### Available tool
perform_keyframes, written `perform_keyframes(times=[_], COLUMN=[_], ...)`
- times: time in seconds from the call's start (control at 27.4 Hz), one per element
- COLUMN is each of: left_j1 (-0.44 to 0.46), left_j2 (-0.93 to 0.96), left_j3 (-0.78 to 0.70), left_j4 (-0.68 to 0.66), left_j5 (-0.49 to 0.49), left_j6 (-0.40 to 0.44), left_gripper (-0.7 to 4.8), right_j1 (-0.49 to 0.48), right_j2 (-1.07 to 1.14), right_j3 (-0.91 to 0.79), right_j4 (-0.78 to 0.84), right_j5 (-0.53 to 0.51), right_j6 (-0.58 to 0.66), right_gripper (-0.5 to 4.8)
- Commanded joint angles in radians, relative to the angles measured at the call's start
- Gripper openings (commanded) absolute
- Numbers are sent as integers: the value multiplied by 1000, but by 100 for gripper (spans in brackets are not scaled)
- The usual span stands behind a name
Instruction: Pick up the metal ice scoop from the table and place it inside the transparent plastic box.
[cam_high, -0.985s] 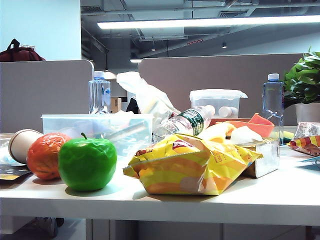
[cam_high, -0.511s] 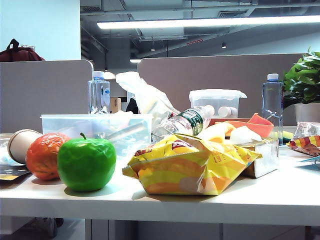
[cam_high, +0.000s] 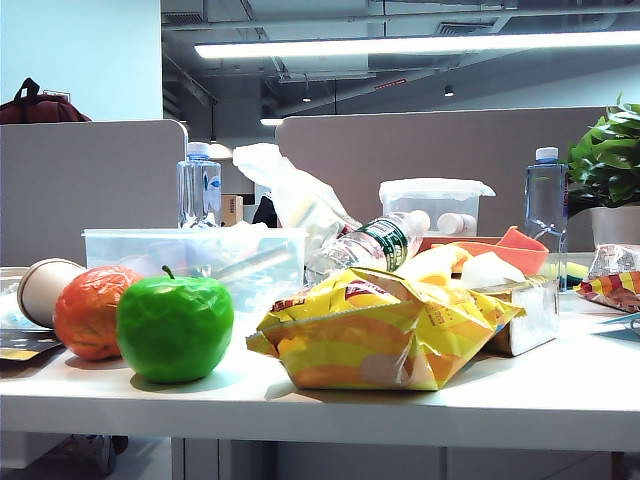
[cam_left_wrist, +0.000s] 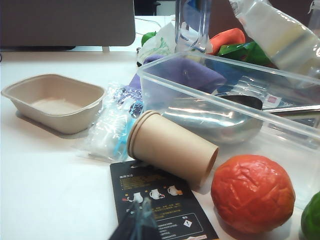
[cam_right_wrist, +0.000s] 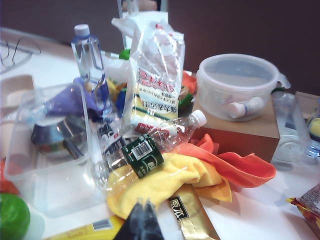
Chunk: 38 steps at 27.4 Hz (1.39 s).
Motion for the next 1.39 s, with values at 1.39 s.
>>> perform_keyframes(times=[1.39], left_j1=[31], left_j2=[0], left_j3=[2], left_j4=[5], left_j5=[0], left_j6=[4], left_gripper=[-5], right_j1=[3], right_j2=[-306], right_j3=[-124], right_j4=[30], right_j5=[95], right_j6=[85], right_gripper=[-1])
